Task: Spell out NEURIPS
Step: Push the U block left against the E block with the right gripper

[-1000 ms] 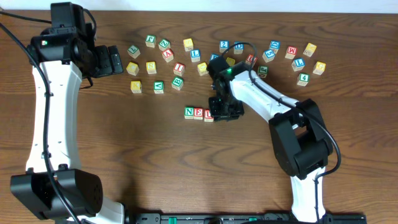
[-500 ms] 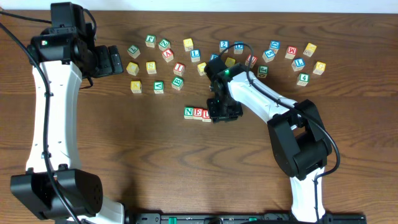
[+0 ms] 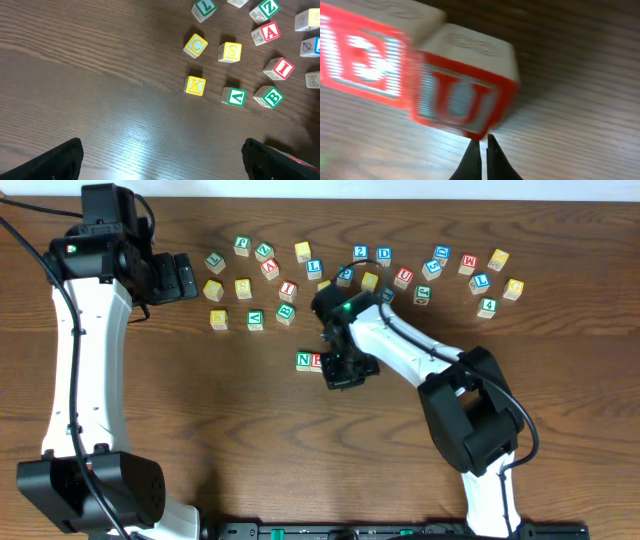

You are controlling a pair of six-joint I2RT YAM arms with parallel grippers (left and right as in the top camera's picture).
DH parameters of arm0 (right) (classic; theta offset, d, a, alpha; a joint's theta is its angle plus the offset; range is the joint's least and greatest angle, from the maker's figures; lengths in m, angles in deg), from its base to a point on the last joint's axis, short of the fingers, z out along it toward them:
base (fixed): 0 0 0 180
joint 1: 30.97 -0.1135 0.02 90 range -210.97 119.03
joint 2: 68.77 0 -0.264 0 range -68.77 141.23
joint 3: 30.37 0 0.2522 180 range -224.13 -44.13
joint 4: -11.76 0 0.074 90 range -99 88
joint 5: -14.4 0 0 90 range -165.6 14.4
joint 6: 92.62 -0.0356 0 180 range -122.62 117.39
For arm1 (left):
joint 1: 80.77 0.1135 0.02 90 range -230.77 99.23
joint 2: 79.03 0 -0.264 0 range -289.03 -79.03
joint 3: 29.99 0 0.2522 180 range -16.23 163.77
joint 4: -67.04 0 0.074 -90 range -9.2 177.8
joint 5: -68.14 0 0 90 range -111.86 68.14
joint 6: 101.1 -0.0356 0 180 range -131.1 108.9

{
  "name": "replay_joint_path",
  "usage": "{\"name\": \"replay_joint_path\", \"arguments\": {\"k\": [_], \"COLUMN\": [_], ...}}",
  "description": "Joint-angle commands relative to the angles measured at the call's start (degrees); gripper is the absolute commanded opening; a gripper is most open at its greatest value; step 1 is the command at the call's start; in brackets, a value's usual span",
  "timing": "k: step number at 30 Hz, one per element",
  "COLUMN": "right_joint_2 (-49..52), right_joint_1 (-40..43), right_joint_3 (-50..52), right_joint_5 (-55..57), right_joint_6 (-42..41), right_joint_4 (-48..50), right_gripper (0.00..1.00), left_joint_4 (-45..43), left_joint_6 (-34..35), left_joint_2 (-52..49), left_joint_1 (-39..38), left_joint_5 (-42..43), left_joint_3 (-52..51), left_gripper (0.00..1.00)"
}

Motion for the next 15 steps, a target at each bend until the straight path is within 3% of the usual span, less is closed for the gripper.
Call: {"name": "replay_joint_path", "arguments": {"k": [1, 15], "right_joint_2": [-1.7, -1.7], "right_joint_1": [-1.3, -1.3], "right_joint_3": [-0.7, -0.7], "right_joint_5": [0.5, 1.1], "right_joint_6": [1.4, 1.4], "right_joint_4": [1.2, 5.7], "right_gripper": [0.01, 0.01], "left_joint_4": [0.2, 0.2], "left_joint_6": [-0.8, -0.8], "left_joint_2": [0.6, 0.6], "left_joint_1": [0.2, 0.2], "left_joint_5": [-0.7, -0.7], "left_joint_3": [0.6, 0.6], "left_gripper": [1.0, 1.0]}}
